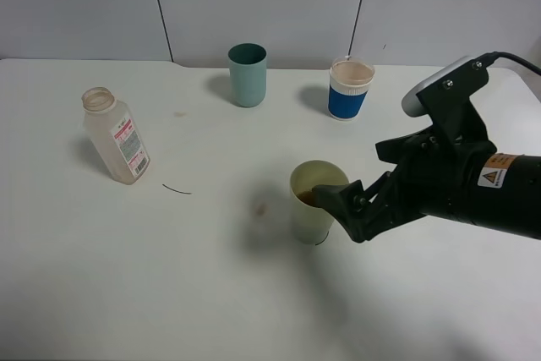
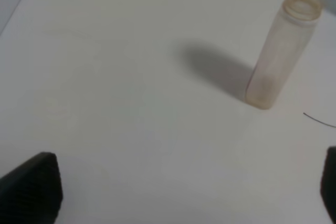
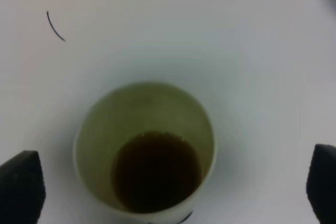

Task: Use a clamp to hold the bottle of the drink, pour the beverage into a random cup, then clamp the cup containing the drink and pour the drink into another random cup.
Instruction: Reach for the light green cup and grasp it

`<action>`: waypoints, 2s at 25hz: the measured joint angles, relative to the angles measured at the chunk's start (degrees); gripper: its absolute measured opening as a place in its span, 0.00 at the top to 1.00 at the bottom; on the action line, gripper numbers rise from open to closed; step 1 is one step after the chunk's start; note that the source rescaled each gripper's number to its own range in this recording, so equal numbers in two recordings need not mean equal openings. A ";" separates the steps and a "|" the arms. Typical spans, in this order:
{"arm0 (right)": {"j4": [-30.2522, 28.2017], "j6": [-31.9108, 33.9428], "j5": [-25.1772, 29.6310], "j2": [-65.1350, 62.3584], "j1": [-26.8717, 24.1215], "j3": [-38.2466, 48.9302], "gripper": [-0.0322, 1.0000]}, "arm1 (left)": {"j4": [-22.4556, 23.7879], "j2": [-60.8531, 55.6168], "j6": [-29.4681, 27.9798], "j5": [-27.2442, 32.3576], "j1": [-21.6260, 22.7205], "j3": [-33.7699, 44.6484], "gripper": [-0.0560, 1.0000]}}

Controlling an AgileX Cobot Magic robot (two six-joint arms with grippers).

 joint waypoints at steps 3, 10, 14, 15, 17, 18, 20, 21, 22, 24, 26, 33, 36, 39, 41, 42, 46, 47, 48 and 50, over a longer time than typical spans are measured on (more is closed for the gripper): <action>3.68 -2.15 0.73 0.00 0.00 0.00 0.00 | 0.00 0.00 0.00 0.00 0.00 0.00 0.00; 10.15 -6.46 5.73 0.00 0.00 0.00 0.00 | 0.00 0.00 0.00 0.00 0.00 0.00 0.00; 10.96 -7.09 8.27 0.00 0.00 0.00 0.00 | 0.06 0.00 0.00 0.00 0.00 0.00 0.00; 10.96 -7.15 8.78 0.00 0.00 0.00 0.00 | 0.06 0.00 0.00 0.00 0.00 0.00 0.00; 10.96 -7.14 9.45 0.40 0.00 0.00 0.00 | 0.00 0.00 0.00 0.00 0.00 0.00 0.00; 10.96 -7.14 10.03 0.91 0.00 0.00 0.00 | 0.00 0.00 0.00 0.00 0.00 0.00 0.00; 10.96 -7.14 10.43 3.23 0.00 0.00 0.00 | 0.00 0.00 0.00 0.00 0.00 0.00 0.00; 10.61 -7.14 10.37 4.37 0.00 0.00 0.00 | 0.00 0.00 0.00 0.00 0.00 0.00 0.00; 10.23 -7.14 10.30 5.60 0.00 0.11 0.00 | 0.00 0.00 0.00 0.00 0.00 0.00 0.00; 9.33 -7.07 9.90 8.72 0.00 0.70 0.00 | 0.00 0.00 0.00 0.00 0.00 0.00 0.00; 8.49 -6.17 8.39 11.24 0.00 0.86 0.00 | 0.00 0.00 0.00 0.00 0.00 0.00 0.00; 1.10 -1.64 -1.57 19.88 0.00 0.86 0.00 | 0.00 0.00 0.00 0.00 0.00 0.00 0.00; -3.95 1.52 -5.70 22.34 0.00 0.86 0.00 | 0.00 0.00 0.00 0.00 0.00 0.00 0.00; -10.40 6.33 -9.68 23.73 0.00 0.86 0.00 | 0.00 0.00 0.00 0.00 0.00 0.00 0.00; -14.21 9.66 -12.17 23.81 0.00 0.86 0.00 | 0.00 0.00 0.00 0.00 0.00 0.00 0.00; -15.79 10.94 -13.16 23.86 0.00 0.86 0.00 | 0.00 0.00 0.00 0.00 0.00 0.00 0.00; -20.16 13.57 -16.08 23.87 0.00 0.86 0.00 | 0.00 0.00 0.00 0.00 0.00 0.00 0.00; -20.42 13.84 -16.93 23.93 0.00 1.10 0.00 | 0.00 0.00 0.00 0.00 0.00 0.00 0.00; -20.88 13.84 -18.25 23.92 0.00 1.60 0.00 | 0.00 0.00 0.00 0.00 0.00 0.00 0.00; -21.07 13.84 -21.34 23.92 0.00 3.41 0.00 | 0.00 0.00 0.00 0.00 0.00 0.00 0.00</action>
